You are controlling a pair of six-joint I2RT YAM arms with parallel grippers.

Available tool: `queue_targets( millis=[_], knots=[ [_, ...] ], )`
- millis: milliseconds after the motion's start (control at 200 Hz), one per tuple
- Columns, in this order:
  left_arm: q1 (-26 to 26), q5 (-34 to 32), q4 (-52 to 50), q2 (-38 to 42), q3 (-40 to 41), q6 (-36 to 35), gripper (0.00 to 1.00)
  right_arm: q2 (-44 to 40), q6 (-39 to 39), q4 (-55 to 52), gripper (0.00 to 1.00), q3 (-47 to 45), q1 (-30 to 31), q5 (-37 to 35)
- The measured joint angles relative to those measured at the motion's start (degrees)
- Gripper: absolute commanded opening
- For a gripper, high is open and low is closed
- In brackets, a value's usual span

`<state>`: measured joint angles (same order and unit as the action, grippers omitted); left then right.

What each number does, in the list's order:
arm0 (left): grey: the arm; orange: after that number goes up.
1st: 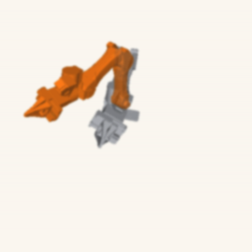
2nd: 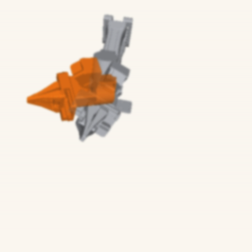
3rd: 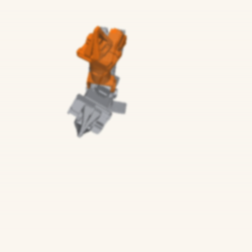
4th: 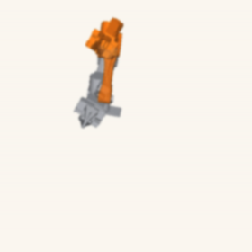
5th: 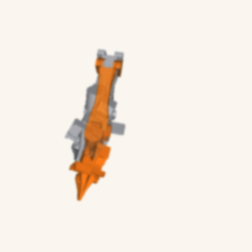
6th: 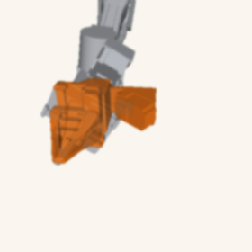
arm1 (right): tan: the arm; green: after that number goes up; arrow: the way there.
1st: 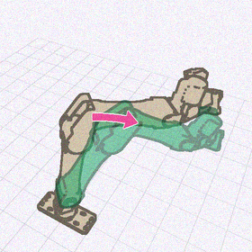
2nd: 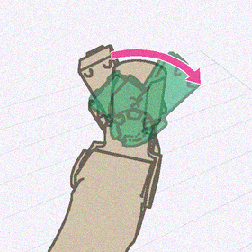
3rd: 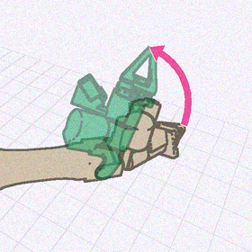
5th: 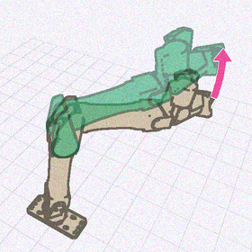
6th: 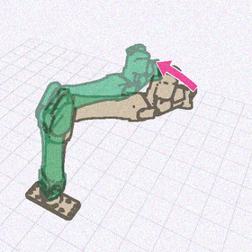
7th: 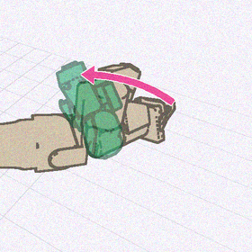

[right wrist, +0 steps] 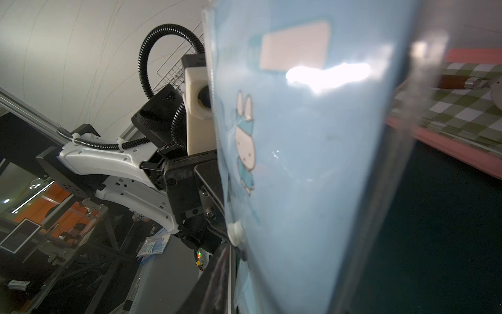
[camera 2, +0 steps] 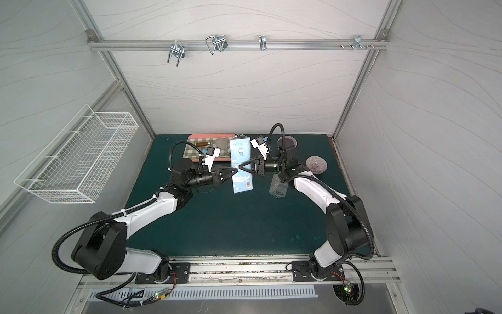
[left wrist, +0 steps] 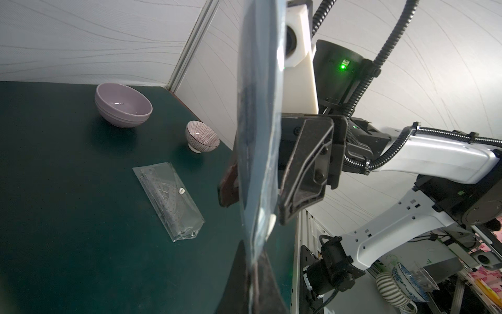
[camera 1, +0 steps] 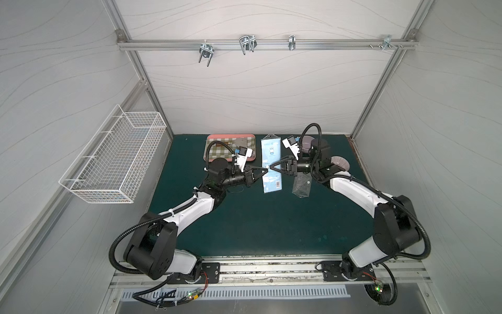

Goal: Open the ruler set and take out the ruler
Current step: Pick up the ruler set bag from the center of the board.

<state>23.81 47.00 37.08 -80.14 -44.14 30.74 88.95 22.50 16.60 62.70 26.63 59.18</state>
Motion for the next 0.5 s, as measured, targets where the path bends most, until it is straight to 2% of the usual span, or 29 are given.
queue_targets(
  millis=[85,185,255,310,430,470,500],
  knots=[
    [-0.2,0.3,0.3,0.0,0.0,0.2,0.0,0.0,0.1,0.0,0.23,0.0,0.0,-0.1],
    [-0.4,0.6,0.4,-0.1,0.0,0.7,0.0,0.0,0.1,0.0,0.19,0.0,0.0,0.0],
    [-0.6,0.8,0.4,-0.3,0.0,1.0,0.0,0.0,0.0,-0.1,0.11,0.0,0.0,0.3],
    [-0.8,1.0,0.4,-0.7,-0.1,1.3,0.0,0.0,-0.1,-0.1,0.08,0.0,0.0,0.8],
    [-1.0,1.4,0.4,-1.1,-0.2,1.7,0.14,0.0,-0.4,-0.7,0.06,0.0,0.0,0.8],
    [-1.0,1.4,0.3,-1.3,-0.2,1.7,0.25,0.0,-0.5,-0.8,0.05,0.1,0.0,0.6],
    [-1.1,1.2,0.2,-1.4,-0.3,1.8,0.36,0.0,-0.5,-1.1,0.04,0.1,0.0,0.4]
  ],
)
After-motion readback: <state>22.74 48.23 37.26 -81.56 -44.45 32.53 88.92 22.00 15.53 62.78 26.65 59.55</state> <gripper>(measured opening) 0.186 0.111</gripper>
